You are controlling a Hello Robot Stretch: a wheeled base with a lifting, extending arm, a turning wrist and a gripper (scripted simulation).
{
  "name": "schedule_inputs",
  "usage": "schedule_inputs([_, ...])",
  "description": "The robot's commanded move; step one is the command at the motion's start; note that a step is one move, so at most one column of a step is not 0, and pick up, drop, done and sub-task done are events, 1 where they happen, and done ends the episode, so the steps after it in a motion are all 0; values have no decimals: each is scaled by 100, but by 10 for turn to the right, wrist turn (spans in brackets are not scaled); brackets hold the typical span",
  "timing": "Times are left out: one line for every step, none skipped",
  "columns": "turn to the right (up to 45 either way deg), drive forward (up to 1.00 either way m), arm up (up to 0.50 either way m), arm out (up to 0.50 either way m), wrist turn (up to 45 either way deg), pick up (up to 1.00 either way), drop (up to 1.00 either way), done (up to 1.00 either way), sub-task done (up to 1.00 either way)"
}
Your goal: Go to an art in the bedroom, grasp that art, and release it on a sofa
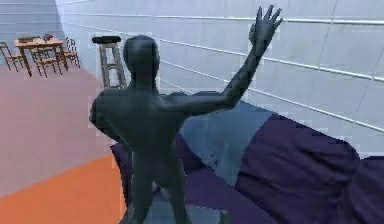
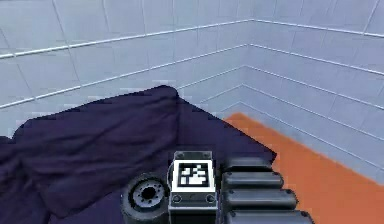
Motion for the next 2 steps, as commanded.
schedule_inputs([-450, 0, 0, 0, 0, 0, 0, 0, 0])
schedule_inputs([-330, 0, 0, 0, 0, 0, 0, 0, 0])
